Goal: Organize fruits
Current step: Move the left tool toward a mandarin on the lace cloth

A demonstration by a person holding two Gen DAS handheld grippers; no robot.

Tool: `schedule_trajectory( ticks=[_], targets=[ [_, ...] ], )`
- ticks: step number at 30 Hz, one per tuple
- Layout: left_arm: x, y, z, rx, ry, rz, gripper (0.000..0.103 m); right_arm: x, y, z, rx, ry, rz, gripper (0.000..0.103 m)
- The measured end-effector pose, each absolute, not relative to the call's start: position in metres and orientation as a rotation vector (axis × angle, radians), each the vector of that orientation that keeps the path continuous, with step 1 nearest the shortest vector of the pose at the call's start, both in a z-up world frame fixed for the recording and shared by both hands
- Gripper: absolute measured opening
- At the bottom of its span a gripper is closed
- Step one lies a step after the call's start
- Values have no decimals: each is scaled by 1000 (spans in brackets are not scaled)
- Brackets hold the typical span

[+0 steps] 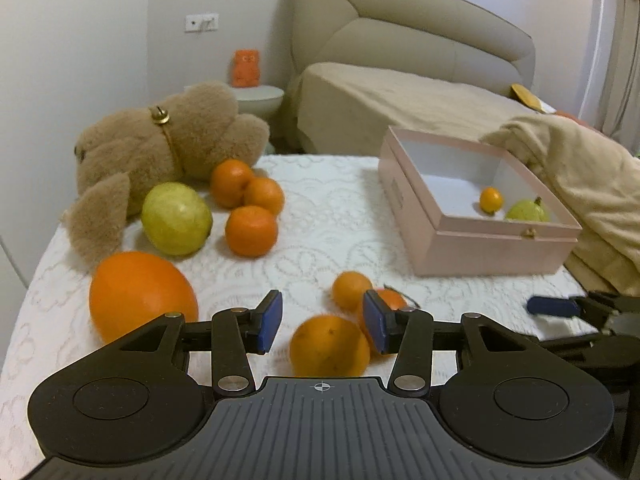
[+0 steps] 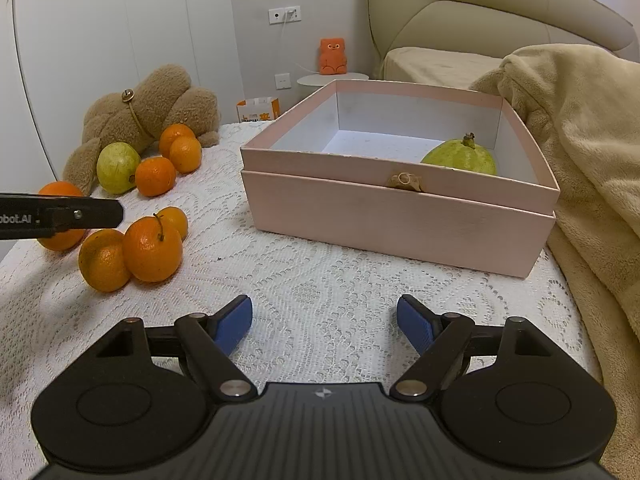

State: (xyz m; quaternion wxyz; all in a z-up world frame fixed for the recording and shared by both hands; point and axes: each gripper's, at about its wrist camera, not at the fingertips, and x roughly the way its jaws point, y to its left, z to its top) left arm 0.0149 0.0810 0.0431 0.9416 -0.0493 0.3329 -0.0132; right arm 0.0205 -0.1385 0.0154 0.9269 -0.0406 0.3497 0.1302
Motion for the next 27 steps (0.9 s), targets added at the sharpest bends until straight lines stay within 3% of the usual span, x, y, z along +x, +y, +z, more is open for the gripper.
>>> schedule_trajectory(
  ticks=[11,17,27],
  targets=[
    [13,69,32,-14,723,-36,56,19,-138,15,-88,717,267,81],
    [15,83,29,-107,732,-65,57,18,-137,15,-95,718,270,83],
    [11,77,29,10,744,-123,55,18,-136,15,-98,720,270,84]
  ],
)
